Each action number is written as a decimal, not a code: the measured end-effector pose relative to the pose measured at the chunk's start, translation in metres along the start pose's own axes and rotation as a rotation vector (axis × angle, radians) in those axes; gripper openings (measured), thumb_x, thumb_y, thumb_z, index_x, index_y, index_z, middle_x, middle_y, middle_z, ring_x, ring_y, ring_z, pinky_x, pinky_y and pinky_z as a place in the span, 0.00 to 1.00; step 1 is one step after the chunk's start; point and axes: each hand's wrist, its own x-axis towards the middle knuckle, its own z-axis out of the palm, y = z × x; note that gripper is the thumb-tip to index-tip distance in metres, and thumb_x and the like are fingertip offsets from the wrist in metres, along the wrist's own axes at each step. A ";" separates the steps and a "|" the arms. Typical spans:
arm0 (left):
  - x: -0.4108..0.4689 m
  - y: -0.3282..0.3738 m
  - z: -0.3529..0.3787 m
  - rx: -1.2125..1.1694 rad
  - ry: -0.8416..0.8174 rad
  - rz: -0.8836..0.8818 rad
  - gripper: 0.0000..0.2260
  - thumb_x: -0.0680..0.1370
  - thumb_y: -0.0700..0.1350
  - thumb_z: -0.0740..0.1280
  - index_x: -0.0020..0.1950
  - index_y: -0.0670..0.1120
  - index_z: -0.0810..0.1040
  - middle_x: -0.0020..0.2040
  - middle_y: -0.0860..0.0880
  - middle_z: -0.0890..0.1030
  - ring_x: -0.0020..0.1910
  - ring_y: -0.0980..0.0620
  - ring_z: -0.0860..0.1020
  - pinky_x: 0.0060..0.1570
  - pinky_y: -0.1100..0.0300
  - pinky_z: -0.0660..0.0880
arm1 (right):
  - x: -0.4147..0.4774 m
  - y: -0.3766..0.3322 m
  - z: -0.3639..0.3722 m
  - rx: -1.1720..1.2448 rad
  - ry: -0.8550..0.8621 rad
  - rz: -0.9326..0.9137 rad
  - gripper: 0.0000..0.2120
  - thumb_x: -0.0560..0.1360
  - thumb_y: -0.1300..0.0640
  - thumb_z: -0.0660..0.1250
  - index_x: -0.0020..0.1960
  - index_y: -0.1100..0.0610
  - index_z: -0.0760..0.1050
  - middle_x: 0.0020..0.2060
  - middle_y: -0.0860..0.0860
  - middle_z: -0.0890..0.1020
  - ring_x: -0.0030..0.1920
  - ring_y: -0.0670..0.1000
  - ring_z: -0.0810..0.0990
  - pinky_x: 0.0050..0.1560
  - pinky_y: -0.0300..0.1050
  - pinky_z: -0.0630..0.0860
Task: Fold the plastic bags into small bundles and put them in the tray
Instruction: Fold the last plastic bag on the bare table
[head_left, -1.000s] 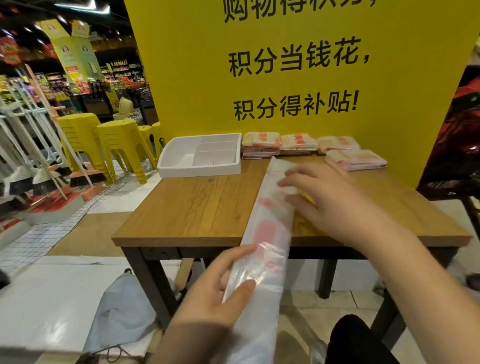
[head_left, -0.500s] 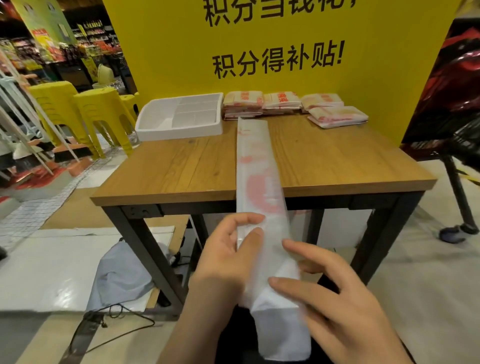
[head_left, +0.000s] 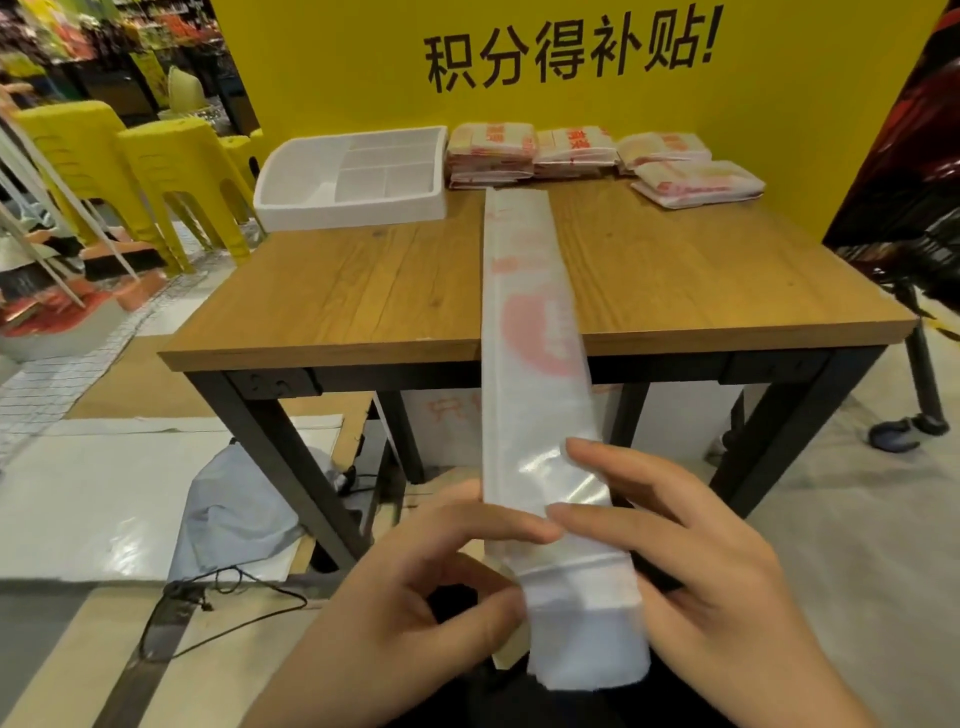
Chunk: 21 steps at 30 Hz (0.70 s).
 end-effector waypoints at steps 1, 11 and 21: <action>0.003 -0.001 0.003 0.021 0.034 0.018 0.15 0.76 0.35 0.72 0.59 0.51 0.82 0.66 0.48 0.77 0.63 0.39 0.78 0.50 0.49 0.82 | 0.000 -0.001 0.001 -0.004 -0.012 0.007 0.20 0.74 0.64 0.71 0.63 0.48 0.81 0.71 0.47 0.73 0.70 0.51 0.74 0.64 0.45 0.75; 0.013 0.008 0.018 -0.005 0.312 -0.035 0.09 0.69 0.52 0.73 0.48 0.56 0.84 0.48 0.48 0.84 0.49 0.48 0.83 0.41 0.62 0.80 | 0.001 -0.022 0.006 0.340 0.136 0.171 0.09 0.73 0.53 0.73 0.52 0.48 0.84 0.68 0.48 0.76 0.66 0.54 0.79 0.62 0.47 0.77; 0.021 0.028 0.024 -0.189 0.304 -0.234 0.04 0.74 0.39 0.71 0.48 0.43 0.82 0.40 0.45 0.85 0.35 0.48 0.84 0.26 0.60 0.78 | 0.012 -0.037 0.013 0.453 0.291 0.577 0.07 0.67 0.48 0.72 0.35 0.51 0.81 0.60 0.39 0.78 0.56 0.46 0.82 0.47 0.44 0.82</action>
